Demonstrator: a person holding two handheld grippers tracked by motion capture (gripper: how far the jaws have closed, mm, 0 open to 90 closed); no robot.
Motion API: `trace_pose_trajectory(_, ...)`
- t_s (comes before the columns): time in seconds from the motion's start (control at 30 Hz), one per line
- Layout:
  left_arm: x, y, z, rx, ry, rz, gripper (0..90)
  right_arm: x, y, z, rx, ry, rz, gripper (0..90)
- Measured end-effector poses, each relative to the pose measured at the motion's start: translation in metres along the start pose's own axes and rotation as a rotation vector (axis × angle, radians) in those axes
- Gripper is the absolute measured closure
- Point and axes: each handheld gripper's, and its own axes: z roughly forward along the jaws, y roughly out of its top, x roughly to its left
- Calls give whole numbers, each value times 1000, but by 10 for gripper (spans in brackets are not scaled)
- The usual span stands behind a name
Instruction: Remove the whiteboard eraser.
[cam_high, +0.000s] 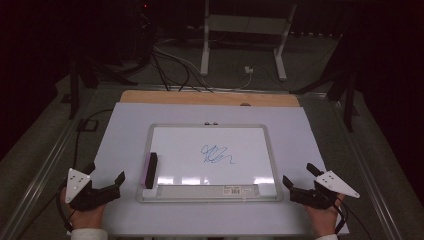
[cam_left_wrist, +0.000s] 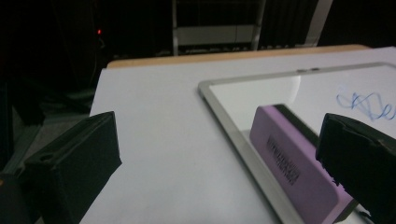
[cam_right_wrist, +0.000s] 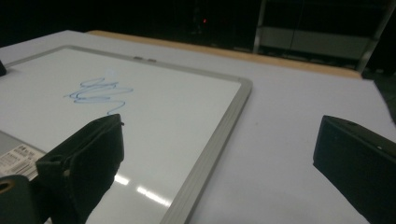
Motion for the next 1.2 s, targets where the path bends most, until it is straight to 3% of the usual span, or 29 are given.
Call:
trace_pose_trajectory(0.2,-1,2,-3,-26,-21,-11,7,-1,-1,3,14,19,-7,24)
trace_pose_trajectory(0.37,0,7,-5,-36,-53,-47,8,0,1,2,15,5,-2,24)
trace_pose_trajectory(0.6,0,15,-4,-31,-39,-38,7,-2,1,1,37,-17,36,9)
trace_pose_trajectory(0.77,0,21,-3,-36,-53,-44,8,-3,1,0,35,-28,47,9)
trace_pose_trajectory(1.2,-3,30,9,11,-70,-60,14,-5,1,-3,20,-54,69,9)
